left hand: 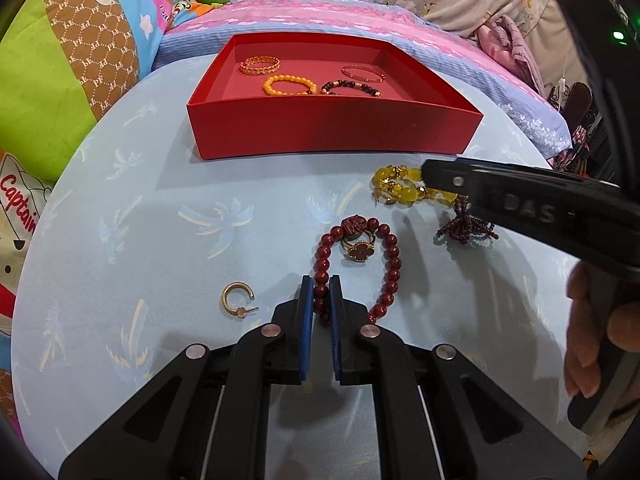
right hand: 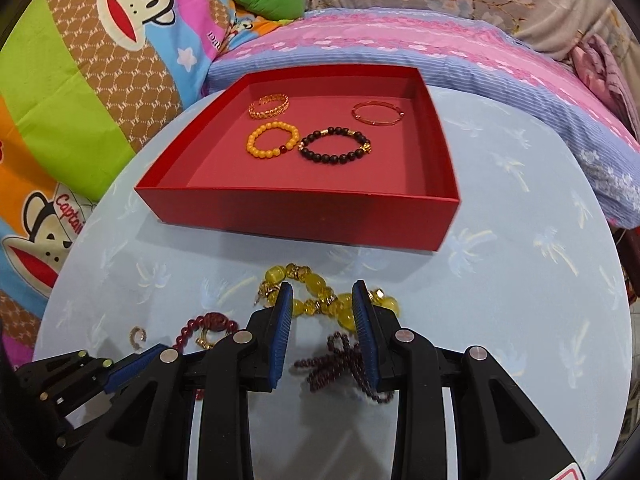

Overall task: Organize jewelry
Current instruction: 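Grasp the dark red bead bracelet with the left tool while the right grasps the yellow glass bracelet, then carry both bracelets into the red box and open both tools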

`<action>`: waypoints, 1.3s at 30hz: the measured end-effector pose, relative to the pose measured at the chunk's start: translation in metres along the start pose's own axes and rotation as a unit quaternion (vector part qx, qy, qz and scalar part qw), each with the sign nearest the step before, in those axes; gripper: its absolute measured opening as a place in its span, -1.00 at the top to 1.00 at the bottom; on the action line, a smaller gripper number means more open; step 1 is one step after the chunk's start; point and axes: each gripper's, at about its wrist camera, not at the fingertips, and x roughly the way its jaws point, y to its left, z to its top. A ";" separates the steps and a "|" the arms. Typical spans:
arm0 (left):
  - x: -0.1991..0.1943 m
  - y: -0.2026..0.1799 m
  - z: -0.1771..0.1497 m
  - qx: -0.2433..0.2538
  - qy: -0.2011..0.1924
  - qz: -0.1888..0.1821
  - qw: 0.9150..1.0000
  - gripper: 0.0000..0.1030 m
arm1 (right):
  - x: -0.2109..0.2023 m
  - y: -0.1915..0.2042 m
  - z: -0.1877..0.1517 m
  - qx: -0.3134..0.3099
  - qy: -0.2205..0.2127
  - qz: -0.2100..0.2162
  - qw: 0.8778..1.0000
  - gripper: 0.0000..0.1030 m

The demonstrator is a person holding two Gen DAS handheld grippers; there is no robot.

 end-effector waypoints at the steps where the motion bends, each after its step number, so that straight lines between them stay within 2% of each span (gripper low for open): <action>1: 0.000 0.000 0.000 -0.001 0.000 -0.002 1.000 0.85 | 0.004 0.000 0.001 -0.002 0.003 -0.001 1.000 0.41; 6: 0.000 0.001 0.000 -0.002 0.001 -0.006 1.000 0.85 | 0.014 0.003 0.002 -0.018 0.006 -0.013 1.000 0.51; 11: 0.000 0.004 0.002 -0.010 0.006 -0.013 1.000 0.85 | 0.014 0.004 0.000 -0.036 0.003 -0.032 0.999 0.80; 13: 0.001 0.005 0.003 -0.014 0.010 -0.017 1.000 0.85 | 0.012 0.002 -0.002 -0.032 0.004 -0.032 0.999 0.82; 19: -0.004 0.007 0.007 -0.022 0.014 -0.030 0.999 0.85 | -0.008 -0.003 -0.007 -0.010 -0.008 -0.016 1.000 0.83; 28: -0.036 -0.005 0.023 -0.012 -0.018 -0.052 0.998 0.85 | -0.050 -0.009 -0.006 0.033 -0.032 0.020 0.999 0.83; 39: -0.079 -0.037 0.070 0.035 -0.069 -0.082 0.994 0.86 | -0.096 -0.011 0.020 0.035 -0.078 0.029 0.996 0.83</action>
